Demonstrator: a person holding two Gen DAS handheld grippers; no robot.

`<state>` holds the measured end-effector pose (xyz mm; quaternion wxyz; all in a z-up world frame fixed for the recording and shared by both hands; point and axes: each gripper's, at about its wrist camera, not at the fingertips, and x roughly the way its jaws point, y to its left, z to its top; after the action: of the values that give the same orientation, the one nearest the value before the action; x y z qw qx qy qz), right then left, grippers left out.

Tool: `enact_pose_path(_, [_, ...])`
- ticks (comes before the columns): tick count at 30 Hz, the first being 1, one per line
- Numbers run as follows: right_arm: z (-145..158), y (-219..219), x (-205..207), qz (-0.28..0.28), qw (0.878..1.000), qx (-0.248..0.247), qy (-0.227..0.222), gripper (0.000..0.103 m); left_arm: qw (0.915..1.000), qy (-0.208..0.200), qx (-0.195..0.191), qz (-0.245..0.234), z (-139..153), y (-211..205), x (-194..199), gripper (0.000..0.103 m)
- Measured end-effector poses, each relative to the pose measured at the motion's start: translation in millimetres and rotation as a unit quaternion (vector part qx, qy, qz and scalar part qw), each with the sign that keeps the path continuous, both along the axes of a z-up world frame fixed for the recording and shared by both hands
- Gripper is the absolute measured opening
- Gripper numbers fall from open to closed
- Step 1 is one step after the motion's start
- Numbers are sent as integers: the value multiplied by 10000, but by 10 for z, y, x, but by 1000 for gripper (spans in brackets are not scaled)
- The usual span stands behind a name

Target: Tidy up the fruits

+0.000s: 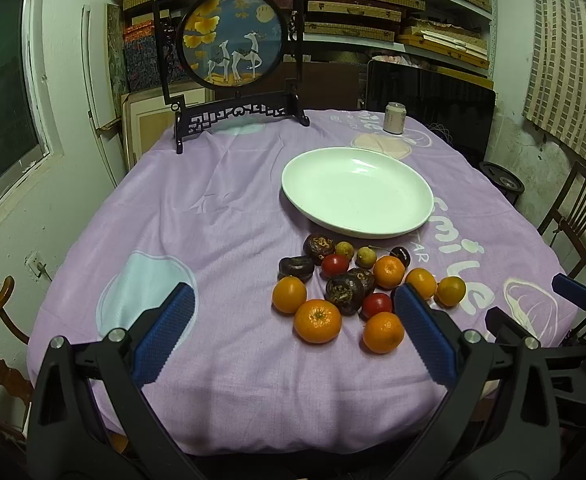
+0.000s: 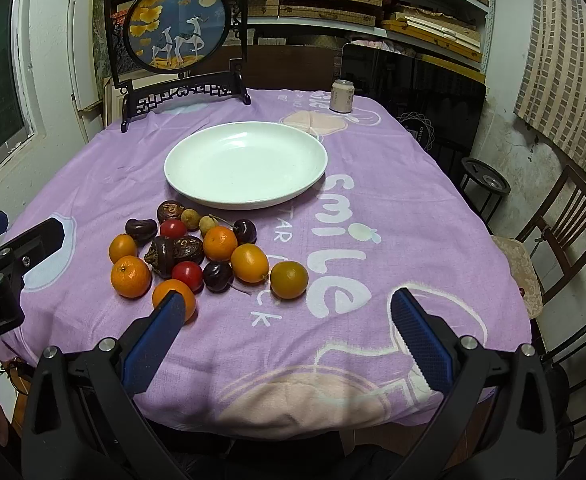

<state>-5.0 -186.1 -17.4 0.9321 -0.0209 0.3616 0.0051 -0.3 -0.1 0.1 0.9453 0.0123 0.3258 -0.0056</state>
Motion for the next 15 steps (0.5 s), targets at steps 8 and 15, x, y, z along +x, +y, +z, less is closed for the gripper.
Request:
enact_pose_path(8, [-5,1,2,0,10000,-2,3,102,10000,8,-15,-3,0,3,1,101])
enact_pose_path(15, [-6,1,1,1,10000,-5,9,102,10000,15,-18,-6,0,-1,-1,101])
